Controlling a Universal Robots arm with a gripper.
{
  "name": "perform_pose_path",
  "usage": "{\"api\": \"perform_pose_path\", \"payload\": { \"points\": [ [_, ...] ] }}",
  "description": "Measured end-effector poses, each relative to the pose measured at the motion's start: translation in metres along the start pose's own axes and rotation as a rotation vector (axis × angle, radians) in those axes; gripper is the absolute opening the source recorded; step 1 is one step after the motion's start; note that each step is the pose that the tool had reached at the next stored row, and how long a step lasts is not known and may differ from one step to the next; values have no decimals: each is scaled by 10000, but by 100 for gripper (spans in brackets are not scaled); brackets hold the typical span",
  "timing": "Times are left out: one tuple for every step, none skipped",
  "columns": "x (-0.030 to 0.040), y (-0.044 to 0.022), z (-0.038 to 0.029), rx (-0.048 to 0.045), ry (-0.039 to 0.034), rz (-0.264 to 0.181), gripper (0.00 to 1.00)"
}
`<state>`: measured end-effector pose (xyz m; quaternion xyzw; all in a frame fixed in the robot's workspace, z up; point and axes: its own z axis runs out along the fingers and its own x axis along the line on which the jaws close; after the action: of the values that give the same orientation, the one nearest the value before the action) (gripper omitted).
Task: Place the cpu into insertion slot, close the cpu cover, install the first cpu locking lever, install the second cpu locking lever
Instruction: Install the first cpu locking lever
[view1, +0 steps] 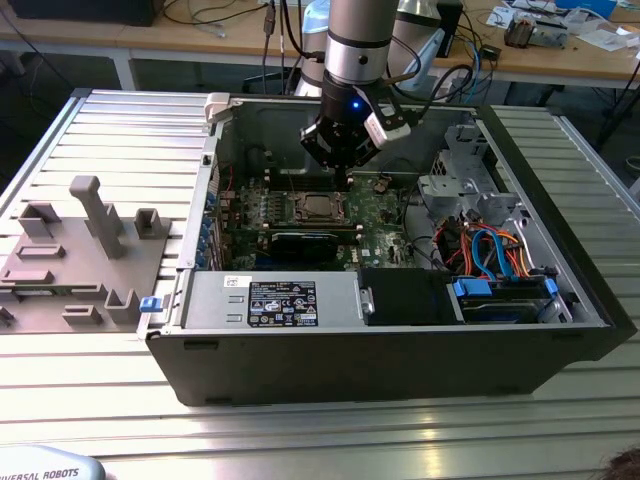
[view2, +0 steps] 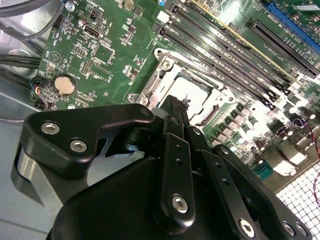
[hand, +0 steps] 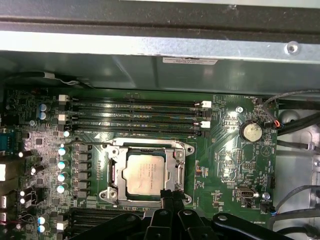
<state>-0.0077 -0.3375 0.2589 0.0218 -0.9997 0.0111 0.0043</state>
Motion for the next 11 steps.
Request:
{"api": "perform_pose_path", "payload": {
  "points": [
    [0,0,0,0,0,-6,11],
    [0,0,0,0,0,-17,11],
    [0,0,0,0,0,-24,11],
    [0,0,0,0,-1,-29,11],
    [0,0,0,0,-1,-36,11],
    [0,0,0,0,-1,-41,11],
    [0,0,0,0,-2,-50,11],
    [0,0,0,0,-2,-56,11],
    [0,0,0,0,-2,-62,11],
    [0,0,0,1,-2,-72,11],
    [0,0,0,1,-2,-77,11]
  ]
}}
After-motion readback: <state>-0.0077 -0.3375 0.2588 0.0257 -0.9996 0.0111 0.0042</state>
